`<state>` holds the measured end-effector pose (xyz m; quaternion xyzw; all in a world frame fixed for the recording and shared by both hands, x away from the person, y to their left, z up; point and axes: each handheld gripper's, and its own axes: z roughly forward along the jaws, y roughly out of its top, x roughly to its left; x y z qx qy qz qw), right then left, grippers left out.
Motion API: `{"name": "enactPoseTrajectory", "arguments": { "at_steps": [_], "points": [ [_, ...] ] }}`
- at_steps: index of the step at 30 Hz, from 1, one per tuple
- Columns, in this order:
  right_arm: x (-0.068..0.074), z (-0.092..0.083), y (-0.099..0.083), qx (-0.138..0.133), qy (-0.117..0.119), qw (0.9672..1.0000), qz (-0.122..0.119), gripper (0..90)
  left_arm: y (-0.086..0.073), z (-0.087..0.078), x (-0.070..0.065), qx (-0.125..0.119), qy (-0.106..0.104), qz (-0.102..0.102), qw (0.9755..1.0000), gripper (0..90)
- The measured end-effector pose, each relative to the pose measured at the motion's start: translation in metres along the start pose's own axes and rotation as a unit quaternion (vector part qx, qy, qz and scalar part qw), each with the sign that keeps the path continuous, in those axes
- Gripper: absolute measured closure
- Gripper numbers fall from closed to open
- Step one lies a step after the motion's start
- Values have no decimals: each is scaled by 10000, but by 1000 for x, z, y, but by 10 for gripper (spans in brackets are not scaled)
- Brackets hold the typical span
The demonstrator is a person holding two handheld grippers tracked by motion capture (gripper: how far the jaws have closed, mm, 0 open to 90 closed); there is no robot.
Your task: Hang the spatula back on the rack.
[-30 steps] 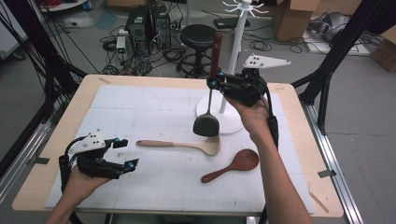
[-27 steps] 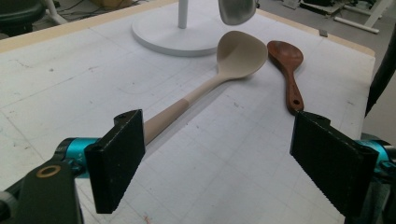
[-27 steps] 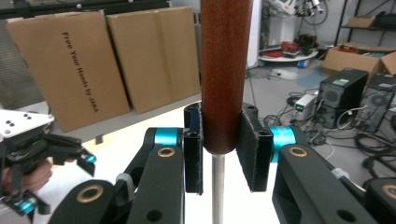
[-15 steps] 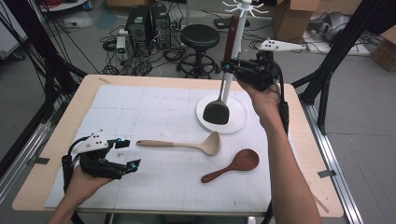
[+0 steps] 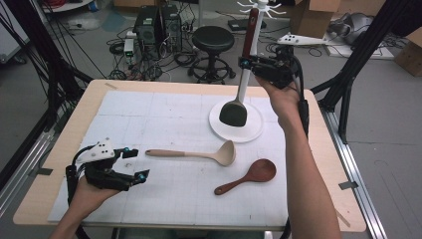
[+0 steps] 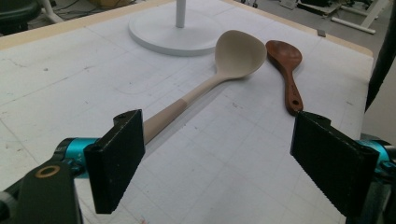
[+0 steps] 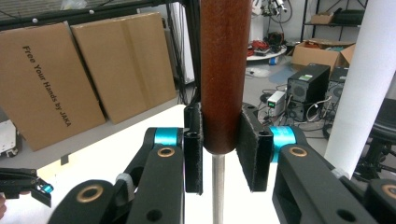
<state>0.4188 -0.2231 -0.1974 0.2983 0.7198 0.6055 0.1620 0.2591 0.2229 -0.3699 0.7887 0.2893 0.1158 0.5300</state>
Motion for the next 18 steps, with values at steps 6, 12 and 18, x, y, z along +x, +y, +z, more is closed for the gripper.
{"name": "enactPoseTrajectory", "arguments": {
  "at_steps": [6, 12, 18],
  "points": [
    [-1, -1, 1, -17, -45, 10000, 27, 738, 0, 0, 0, -13, -33, 6, 10000, 185],
    [-4, -1, 1, 17, -107, 9999, 77, 738, 0, 1, 0, -10, -32, 12, 10000, 184],
    [-7, 0, 0, 44, -198, 9997, 130, 737, 0, 1, -1, -12, -48, 31, 10000, 184]
  ]
}}
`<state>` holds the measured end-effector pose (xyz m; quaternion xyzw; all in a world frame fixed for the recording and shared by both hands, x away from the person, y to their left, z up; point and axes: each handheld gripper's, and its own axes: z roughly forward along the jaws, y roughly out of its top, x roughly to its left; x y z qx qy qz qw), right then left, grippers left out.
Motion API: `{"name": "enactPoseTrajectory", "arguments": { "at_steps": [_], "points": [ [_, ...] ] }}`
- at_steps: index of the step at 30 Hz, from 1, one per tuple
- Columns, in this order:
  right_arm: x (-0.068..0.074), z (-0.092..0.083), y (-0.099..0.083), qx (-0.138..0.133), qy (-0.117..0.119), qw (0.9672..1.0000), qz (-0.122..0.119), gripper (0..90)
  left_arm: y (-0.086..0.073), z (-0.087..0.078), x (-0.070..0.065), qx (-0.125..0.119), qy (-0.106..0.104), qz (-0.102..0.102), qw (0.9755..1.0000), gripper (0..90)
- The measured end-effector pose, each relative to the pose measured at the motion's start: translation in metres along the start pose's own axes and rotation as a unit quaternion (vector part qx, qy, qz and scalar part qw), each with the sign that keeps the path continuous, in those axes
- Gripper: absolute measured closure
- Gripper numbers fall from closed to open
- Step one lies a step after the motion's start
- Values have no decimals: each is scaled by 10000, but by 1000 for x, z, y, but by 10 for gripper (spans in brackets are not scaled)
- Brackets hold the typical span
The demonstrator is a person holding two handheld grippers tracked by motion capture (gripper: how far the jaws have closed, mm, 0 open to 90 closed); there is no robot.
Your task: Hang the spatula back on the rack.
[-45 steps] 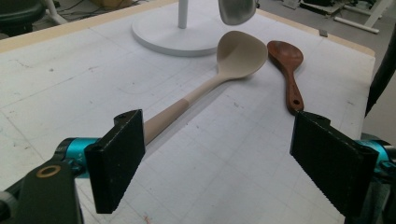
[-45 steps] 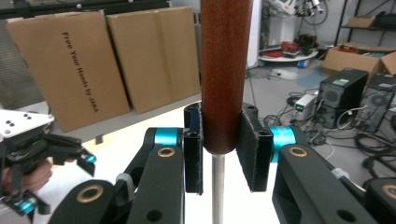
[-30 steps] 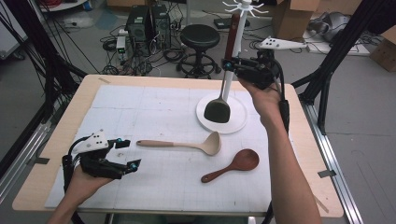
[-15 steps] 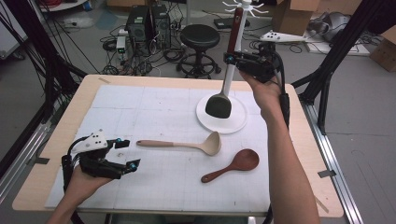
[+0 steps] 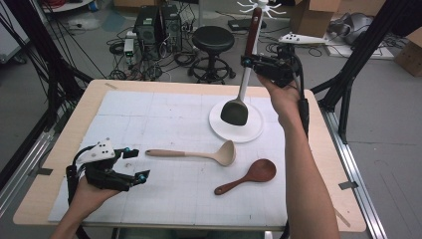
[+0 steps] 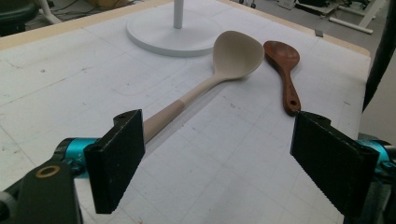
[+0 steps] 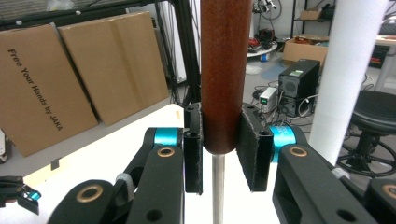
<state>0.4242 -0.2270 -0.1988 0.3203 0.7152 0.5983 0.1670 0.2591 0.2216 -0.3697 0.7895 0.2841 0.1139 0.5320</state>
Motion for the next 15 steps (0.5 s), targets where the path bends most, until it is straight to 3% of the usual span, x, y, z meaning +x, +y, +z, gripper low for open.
{"name": "enactPoseTrajectory", "arguments": {
  "at_steps": [15],
  "points": [
    [-9, 10, -3, 34, -204, 9997, 94, 736, 0, 1, -1, 2, -17, 11, 10000, 184]
  ]
}}
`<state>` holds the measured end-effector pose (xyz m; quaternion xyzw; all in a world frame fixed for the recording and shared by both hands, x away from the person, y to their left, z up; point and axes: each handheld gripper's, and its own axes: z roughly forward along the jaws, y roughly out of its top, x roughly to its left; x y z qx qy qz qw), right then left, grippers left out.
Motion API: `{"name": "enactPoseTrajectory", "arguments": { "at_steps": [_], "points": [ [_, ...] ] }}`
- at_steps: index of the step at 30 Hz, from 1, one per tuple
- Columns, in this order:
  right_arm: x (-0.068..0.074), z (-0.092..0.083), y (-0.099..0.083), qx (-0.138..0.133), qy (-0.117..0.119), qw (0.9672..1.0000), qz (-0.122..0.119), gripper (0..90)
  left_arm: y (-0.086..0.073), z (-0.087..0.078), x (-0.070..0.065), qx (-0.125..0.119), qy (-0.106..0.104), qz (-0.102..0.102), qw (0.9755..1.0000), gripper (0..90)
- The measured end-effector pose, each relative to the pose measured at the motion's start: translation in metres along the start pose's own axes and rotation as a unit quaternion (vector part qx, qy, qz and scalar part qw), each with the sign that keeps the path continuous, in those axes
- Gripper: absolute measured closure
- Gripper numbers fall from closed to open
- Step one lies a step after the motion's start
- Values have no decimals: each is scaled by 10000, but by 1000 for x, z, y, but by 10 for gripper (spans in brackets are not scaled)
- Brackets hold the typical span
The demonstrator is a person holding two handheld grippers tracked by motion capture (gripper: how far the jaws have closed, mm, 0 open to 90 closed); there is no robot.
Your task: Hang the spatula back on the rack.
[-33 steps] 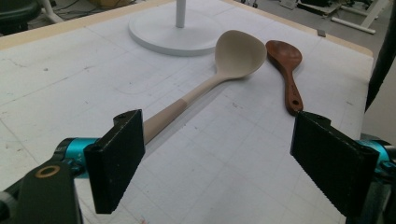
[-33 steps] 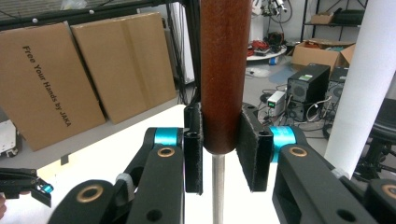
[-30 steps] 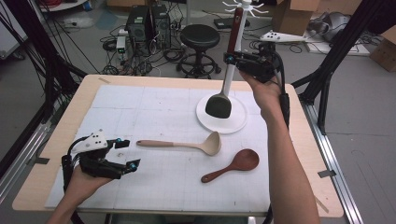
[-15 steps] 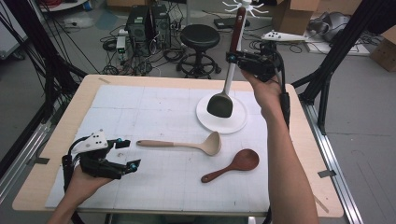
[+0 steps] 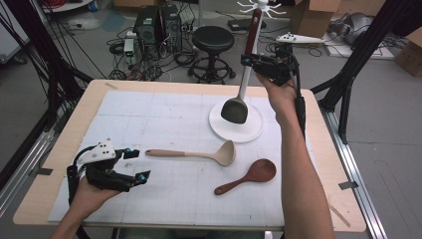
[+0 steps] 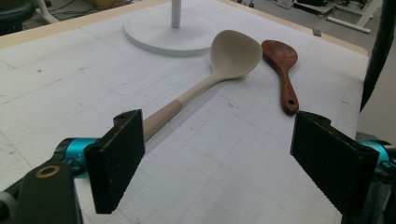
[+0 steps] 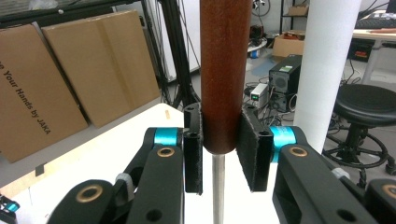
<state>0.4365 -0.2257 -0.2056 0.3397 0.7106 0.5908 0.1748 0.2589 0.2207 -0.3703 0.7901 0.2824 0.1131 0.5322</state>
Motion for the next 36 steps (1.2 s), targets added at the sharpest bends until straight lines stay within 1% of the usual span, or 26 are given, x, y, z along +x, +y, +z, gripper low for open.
{"name": "enactPoseTrajectory", "arguments": {
  "at_steps": [4, 10, 13, 14, 15, 17, 21, 24, 26, 29, 30, 32, 33, 34, 35, 36],
  "points": [
    [-1, 2, 0, -28, -38, 10000, 3, 736, -1, 0, 0, 5, -12, -23, 10000, 184],
    [-4, 3, -2, -82, -131, 9999, 9, 723, -1, 1, -1, 23, -38, 5, 10000, 184],
    [-5, 3, -2, -103, -132, 9998, 59, 710, -1, 1, -1, 10, -47, 1, 10000, 184],
    [-6, 2, -3, -126, -118, 9998, 95, 679, -1, 1, -1, 16, -48, 9, 10000, 184],
    [-6, 2, -3, -126, -118, 9998, 95, 679, -1, 1, 0, 13, -36, 18, 10000, 184],
    [-7, 1, -5, -101, -137, 9998, 47, 651, -1, 0, 0, 8, -37, 5, 10000, 184],
    [-9, -4, -7, -102, -104, 9999, 77, 620, -1, 0, 0, -3, -37, -7, 10000, 184],
    [-10, -7, -6, -121, -70, 9999, 67, 615, -1, 0, 0, 6, -38, 7, 10000, 184],
    [-10, -13, -5, -183, -43, 9998, 65, 594, -1, 0, 1, 13, -27, 6, 10000, 184],
    [-11, -17, -4, -204, -26, 9998, 62, 594, -2, 1, 1, 13, -30, 4, 10000, 184],
    [-12, -23, -3, -253, 5, 9996, 80, 602, -2, 1, 1, 16, -34, -15, 10000, 184],
    [-13, -27, -2, -299, 35, 9995, 52, 646, -2, 0, 1, 12, -38, -3, 10000, 184],
    [-13, -27, -2, -299, 35, 9995, 52, 646, -2, 0, 1, 12, -38, -3, 10000, 184],
    [-13, -30, -1, -311, 43, 9995, 8, 667, -2, 0, 1, 5, -29, -15, 10000, 184],
    [-13, -32, 1, -284, 57, 9996, -32, 695, -2, 0, 1, 2, -32, -19, 10000, 184],
    [-12, -37, 5, -265, 120, 9995, -118, 763, -2, 0, 2, 28, -48, -15, 10000, 184]
  ]
}}
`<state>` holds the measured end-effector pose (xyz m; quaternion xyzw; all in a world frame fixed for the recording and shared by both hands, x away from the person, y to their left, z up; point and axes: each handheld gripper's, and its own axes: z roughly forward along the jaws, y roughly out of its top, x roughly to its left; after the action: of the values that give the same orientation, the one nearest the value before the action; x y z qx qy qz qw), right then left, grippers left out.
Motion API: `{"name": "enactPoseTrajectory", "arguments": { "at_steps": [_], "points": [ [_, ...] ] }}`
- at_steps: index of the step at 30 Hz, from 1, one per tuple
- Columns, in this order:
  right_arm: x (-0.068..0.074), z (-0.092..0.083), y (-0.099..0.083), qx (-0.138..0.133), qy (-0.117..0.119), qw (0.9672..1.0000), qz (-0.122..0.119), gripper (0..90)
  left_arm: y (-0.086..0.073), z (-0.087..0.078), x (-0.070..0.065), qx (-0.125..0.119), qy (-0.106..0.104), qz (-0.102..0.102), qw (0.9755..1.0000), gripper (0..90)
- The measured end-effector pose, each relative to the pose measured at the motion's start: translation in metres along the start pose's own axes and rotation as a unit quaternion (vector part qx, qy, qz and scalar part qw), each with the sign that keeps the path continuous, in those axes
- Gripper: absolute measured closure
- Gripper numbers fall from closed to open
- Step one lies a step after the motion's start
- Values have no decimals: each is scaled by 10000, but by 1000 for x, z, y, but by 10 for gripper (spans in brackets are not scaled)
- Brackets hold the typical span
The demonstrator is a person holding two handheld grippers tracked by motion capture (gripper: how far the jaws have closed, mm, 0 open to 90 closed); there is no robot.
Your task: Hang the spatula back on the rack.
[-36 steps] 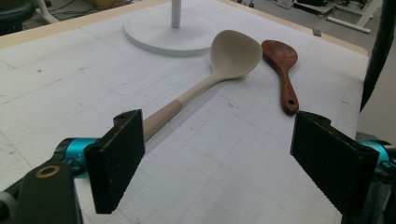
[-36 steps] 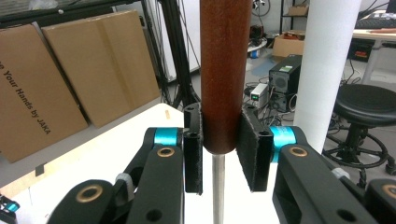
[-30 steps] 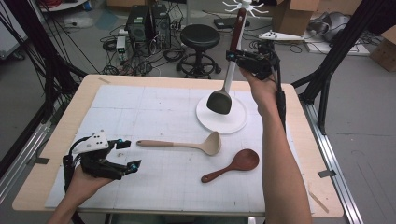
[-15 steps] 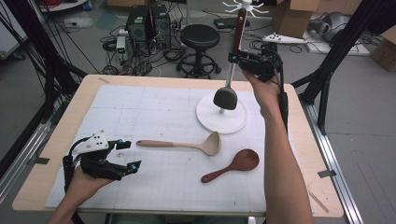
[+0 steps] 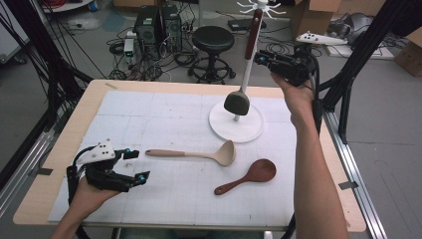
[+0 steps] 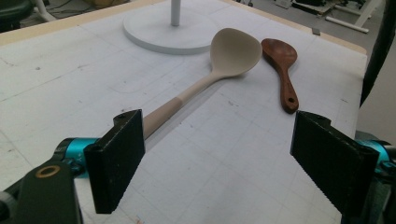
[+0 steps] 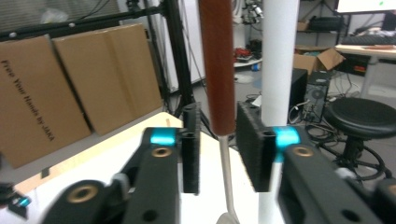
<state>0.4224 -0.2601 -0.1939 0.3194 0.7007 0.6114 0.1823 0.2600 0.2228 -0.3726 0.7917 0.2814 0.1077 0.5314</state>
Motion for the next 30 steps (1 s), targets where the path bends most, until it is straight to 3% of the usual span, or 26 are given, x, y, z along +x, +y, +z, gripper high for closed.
{"name": "enactPoseTrajectory", "arguments": {
  "at_steps": [6, 18, 30],
  "points": [
    [1, -12, 17, -23, 122, 9997, -198, 895, 0, 1, 0, 7, 21, 25, 10000, 184],
    [-10, -30, 44, -46, 221, 9995, -208, 900, 0, 0, 1, -18, 9, 2, 10000, 184],
    [-14, -35, 53, -116, 269, 9994, -200, 900, 0, 1, 2, -11, -22, -6, 10000, 184]
  ]
}}
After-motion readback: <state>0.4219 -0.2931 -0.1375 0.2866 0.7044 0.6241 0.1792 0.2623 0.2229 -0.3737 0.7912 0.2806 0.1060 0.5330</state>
